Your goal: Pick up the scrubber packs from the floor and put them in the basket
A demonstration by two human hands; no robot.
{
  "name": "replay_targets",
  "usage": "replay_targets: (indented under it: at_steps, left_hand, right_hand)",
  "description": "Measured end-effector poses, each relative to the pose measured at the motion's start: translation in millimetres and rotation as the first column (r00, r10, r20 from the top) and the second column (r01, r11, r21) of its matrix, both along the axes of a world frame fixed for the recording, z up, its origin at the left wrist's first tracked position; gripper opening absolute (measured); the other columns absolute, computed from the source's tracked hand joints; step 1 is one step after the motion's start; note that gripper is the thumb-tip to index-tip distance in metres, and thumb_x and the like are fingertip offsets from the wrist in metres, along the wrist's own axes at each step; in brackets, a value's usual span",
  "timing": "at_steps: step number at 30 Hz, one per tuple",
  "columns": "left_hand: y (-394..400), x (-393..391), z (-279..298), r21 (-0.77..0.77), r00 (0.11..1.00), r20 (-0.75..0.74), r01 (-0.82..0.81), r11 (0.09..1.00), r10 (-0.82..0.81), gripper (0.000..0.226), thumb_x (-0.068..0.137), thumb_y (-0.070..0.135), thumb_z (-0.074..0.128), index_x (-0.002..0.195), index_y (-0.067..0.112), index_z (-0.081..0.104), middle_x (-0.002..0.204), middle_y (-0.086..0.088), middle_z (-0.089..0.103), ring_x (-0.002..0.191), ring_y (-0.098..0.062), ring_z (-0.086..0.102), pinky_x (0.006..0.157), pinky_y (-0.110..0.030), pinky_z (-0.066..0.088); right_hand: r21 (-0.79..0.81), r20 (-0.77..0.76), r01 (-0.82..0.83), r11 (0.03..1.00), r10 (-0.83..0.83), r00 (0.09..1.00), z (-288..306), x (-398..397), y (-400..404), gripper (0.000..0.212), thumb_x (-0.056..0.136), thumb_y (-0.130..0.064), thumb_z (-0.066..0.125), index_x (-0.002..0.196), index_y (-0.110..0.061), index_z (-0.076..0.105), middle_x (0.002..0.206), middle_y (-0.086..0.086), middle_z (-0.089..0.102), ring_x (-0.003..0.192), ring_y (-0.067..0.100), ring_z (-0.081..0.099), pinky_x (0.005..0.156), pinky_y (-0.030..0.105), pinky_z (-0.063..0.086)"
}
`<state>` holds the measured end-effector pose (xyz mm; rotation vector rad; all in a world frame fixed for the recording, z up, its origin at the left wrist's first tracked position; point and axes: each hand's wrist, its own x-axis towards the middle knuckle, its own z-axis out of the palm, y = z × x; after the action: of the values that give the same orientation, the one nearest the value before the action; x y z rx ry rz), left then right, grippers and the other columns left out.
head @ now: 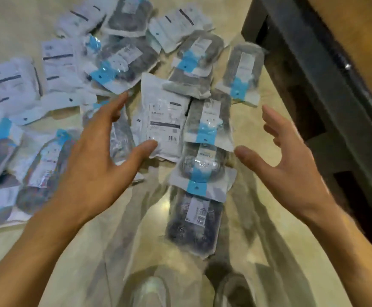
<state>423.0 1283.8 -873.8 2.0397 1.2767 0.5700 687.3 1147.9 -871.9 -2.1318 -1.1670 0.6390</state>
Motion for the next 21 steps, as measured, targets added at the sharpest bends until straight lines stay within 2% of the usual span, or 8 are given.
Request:
replay_targets:
  at_steps: [4, 6, 9, 12, 14, 17, 19, 21]
  left_hand:
    - [4.8, -6.4, -41.9, 0.103, 0.995, -0.076, 0.065, 0.993, -0.057, 0.082, 0.088, 0.059, 0.062, 0.158, 0.029, 0.030, 0.156, 0.010, 0.043, 0.141, -0.015, 0.046, 0.111, -0.034, 0.037]
    - [4.2, -7.8, -43.2, 0.117, 0.992, -0.105, 0.075, 0.990, -0.063, 0.083, 0.089, 0.056, 0.062, 0.158, 0.025, 0.030, 0.158, 0.002, 0.044, 0.142, -0.019, 0.046, 0.111, -0.037, 0.039]
    - [-2.1, -9.8, -35.2, 0.116, 0.988, -0.145, 0.070, 0.991, -0.053, 0.086, 0.086, 0.064, 0.056, 0.159, 0.024, 0.030, 0.157, -0.002, 0.046, 0.141, -0.024, 0.048, 0.110, -0.048, 0.043]
    - [-11.3, -13.8, -32.6, 0.120, 0.981, -0.188, 0.073, 0.990, -0.050, 0.087, 0.086, 0.066, 0.053, 0.159, 0.025, 0.030, 0.156, -0.005, 0.048, 0.139, -0.028, 0.049, 0.107, -0.051, 0.044]
    - [-13.4, -16.5, -35.0, 0.122, 0.983, -0.179, 0.063, 0.991, -0.041, 0.087, 0.086, 0.068, 0.052, 0.159, 0.025, 0.030, 0.157, -0.005, 0.046, 0.140, -0.028, 0.049, 0.109, -0.053, 0.044]
    - [-11.2, -18.4, -39.3, 0.135, 0.990, -0.140, 0.041, 0.990, -0.022, 0.084, 0.087, 0.065, 0.056, 0.158, 0.027, 0.030, 0.159, -0.002, 0.044, 0.142, -0.026, 0.047, 0.111, -0.053, 0.043]
    - [-10.2, -19.5, -39.3, 0.140, 0.992, -0.127, 0.031, 0.990, -0.013, 0.082, 0.088, 0.061, 0.059, 0.158, 0.027, 0.030, 0.159, -0.002, 0.044, 0.142, -0.025, 0.047, 0.112, -0.051, 0.042]
    - [-10.4, -20.5, -37.0, 0.153, 0.991, -0.133, 0.033, 0.988, -0.012, 0.081, 0.089, 0.060, 0.059, 0.158, 0.027, 0.031, 0.159, -0.001, 0.044, 0.142, -0.025, 0.047, 0.112, -0.051, 0.042]
  right_hand:
    - [0.033, 0.021, -0.035, 0.999, 0.034, 0.999, -41.9, 0.6, -5.0, 0.097, 0.082, -0.080, 0.055, 0.161, -0.031, 0.026, 0.165, -0.011, 0.032, 0.145, 0.007, 0.036, 0.113, 0.027, 0.030]
    - [0.029, 0.047, -0.044, 0.999, 0.042, 0.998, -44.0, -2.2, -9.3, 0.101, 0.078, -0.075, 0.055, 0.162, -0.027, 0.026, 0.165, -0.006, 0.034, 0.145, 0.011, 0.037, 0.112, 0.028, 0.031]
    - [0.008, 0.063, -0.029, 1.000, 0.028, 0.998, -38.5, -8.7, -19.1, 0.101, 0.078, -0.075, 0.055, 0.161, -0.025, 0.028, 0.164, -0.003, 0.037, 0.145, 0.015, 0.040, 0.112, 0.033, 0.035]
    - [-0.046, 0.031, 0.031, 0.998, -0.029, 0.999, -50.8, -16.4, -37.3, 0.098, 0.078, -0.076, 0.056, 0.159, -0.028, 0.031, 0.161, -0.003, 0.040, 0.141, 0.017, 0.045, 0.112, 0.041, 0.041]
    - [-0.093, -0.072, 0.144, 0.985, -0.151, 0.986, -75.0, -23.0, -49.1, 0.091, 0.080, -0.069, 0.064, 0.156, -0.027, 0.037, 0.154, -0.001, 0.048, 0.135, 0.019, 0.051, 0.107, 0.043, 0.046]
    - [-0.294, -0.359, 0.299, 0.908, -0.395, 0.846, -121.0, -34.9, -61.2, 0.082, 0.085, -0.054, 0.077, 0.152, -0.021, 0.041, 0.144, 0.006, 0.056, 0.122, 0.025, 0.060, 0.099, 0.041, 0.050]
    - [-0.402, -0.418, 0.314, 0.860, -0.477, 0.773, -147.3, -44.1, -65.8, 0.091, 0.082, -0.057, 0.080, 0.152, -0.016, 0.040, 0.148, 0.009, 0.054, 0.124, 0.027, 0.059, 0.101, 0.045, 0.051]
    - [-0.437, -0.475, 0.330, 0.837, -0.526, 0.706, -164.1, -53.6, -67.1, 0.094, 0.081, -0.051, 0.084, 0.152, -0.012, 0.038, 0.148, 0.006, 0.052, 0.124, 0.023, 0.057, 0.098, 0.043, 0.051]
